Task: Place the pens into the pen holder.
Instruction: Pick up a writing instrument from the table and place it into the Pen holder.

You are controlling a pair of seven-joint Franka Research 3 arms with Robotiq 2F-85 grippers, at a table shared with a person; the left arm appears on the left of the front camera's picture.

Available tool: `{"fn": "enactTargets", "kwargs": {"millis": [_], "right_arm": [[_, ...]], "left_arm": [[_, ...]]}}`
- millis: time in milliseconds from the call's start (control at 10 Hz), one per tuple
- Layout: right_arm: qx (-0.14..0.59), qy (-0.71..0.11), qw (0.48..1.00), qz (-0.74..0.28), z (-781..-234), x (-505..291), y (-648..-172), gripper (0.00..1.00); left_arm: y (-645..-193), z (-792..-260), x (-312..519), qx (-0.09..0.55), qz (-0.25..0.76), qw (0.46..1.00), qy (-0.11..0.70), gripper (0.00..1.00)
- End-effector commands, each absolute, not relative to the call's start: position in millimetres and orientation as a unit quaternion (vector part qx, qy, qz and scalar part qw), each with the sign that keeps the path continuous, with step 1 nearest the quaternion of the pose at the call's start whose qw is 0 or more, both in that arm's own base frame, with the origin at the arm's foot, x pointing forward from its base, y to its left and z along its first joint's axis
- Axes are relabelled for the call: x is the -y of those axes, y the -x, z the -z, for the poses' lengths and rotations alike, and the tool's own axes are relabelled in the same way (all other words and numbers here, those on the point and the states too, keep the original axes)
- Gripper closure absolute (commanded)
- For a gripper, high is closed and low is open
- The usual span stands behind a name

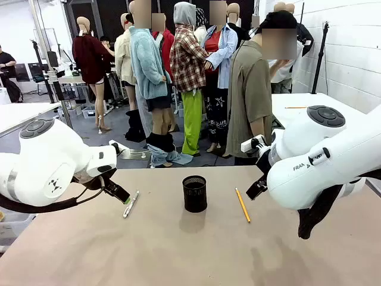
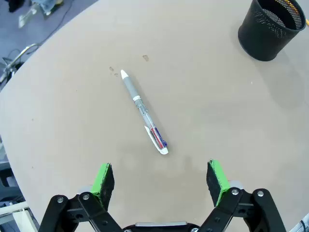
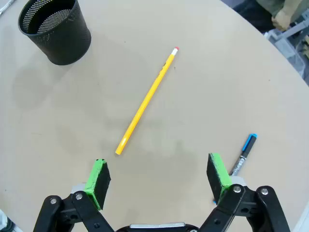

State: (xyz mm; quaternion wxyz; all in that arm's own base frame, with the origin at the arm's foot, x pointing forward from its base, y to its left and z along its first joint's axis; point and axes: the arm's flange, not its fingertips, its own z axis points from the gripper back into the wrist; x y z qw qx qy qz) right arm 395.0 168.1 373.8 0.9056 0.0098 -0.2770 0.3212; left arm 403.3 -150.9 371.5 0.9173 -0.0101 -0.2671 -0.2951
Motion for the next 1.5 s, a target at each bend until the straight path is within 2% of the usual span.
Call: {"fn": "enactTargets", "kwargs": {"millis": [0, 600, 1000, 1400], "right_arm": [[0.277, -0.01, 0.906, -0.321, -373.8, -168.1, -395.0, 0.0], [0.277, -0.01, 0.906, -0.321, -373.8, -168.1, -395.0, 0.0], [0.277, -0.01, 0.906, -0.321, -373.8, -168.1, -395.0, 0.0], [0.277, -0.01, 0.906, -0.321, -373.8, -168.1, -395.0, 0.0]], "left_arm": [[-403.2, -371.5, 151.0, 0.267, 0.295, 0.917, 0.01, 0.0], [-410.4, -375.0, 157.6, 0.252, 0.274, 0.928, 0.023, 0.0], [-482.3, -378.8, 173.4, 0.163, 0.209, 0.962, 0.059, 0.0], [-527.4, -351.4, 182.9, 0.099, 0.172, 0.979, 0.038, 0.0]]}}
